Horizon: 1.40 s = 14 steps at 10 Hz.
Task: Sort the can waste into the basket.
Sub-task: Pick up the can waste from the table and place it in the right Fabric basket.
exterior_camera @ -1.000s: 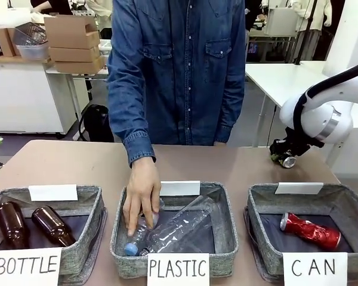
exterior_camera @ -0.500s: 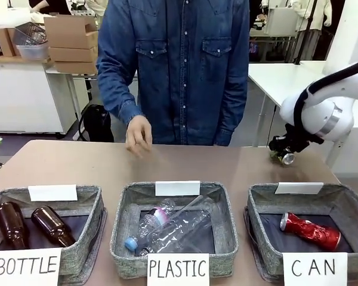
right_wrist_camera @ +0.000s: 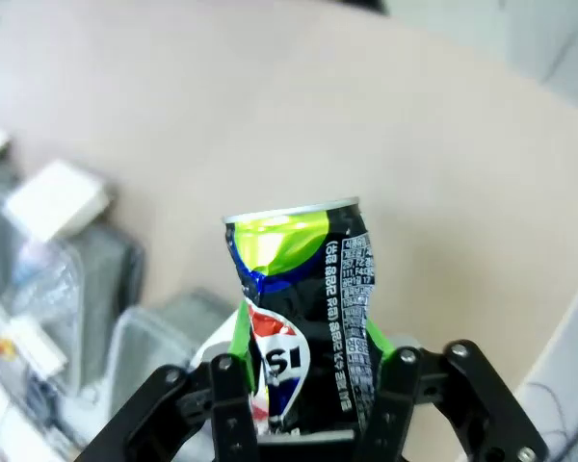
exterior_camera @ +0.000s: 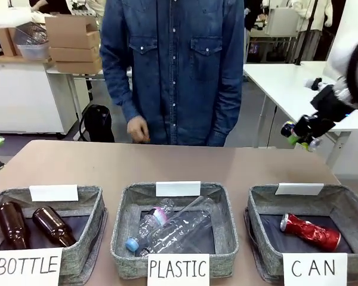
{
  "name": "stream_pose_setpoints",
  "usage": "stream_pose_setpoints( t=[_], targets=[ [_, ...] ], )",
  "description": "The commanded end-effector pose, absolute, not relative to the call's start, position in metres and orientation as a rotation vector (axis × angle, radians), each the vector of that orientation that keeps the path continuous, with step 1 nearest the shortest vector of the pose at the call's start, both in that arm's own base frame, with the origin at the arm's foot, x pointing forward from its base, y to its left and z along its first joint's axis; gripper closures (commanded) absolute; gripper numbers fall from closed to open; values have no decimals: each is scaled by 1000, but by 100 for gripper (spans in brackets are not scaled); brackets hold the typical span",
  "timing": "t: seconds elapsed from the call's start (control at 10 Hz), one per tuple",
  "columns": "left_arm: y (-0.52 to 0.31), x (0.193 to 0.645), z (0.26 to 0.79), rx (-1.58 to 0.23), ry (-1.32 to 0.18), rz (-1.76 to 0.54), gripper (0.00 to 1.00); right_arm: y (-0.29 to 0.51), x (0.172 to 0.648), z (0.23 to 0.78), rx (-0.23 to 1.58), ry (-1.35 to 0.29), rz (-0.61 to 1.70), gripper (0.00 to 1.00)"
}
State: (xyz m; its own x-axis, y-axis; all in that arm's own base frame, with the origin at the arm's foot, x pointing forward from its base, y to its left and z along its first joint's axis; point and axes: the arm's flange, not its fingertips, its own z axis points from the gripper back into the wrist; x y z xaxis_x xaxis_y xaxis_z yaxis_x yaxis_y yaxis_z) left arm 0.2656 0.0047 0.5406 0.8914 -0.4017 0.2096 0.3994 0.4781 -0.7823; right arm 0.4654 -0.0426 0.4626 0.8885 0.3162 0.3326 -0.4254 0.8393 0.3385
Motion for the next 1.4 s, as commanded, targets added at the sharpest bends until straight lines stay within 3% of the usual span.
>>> stream_pose_setpoints(
  t=[0.0, 0.3, 0.5, 1.0, 1.1, 1.3],
  targets=[
    [5, 264, 539, -950, 8, -486, 0, -47, 400, 485, 491, -234, 706, 100],
    [5, 264, 539, -950, 8, -486, 0, -24, 332, 487, 561, -211, 1286, 100],
    [5, 264, 539, -950, 8, -486, 0, -18, 318, 481, 440, -270, 1446, 100],
    [5, 264, 539, -950, 8, -486, 0, -16, 330, 484, 465, -244, 1452, 100],
    [5, 264, 539, -950, 8, -486, 0, -17, 331, 485, 463, -250, 1455, 5],
    [5, 264, 539, -950, 8, -486, 0, -16, 331, 485, 452, -246, 1453, 0]
  ],
)
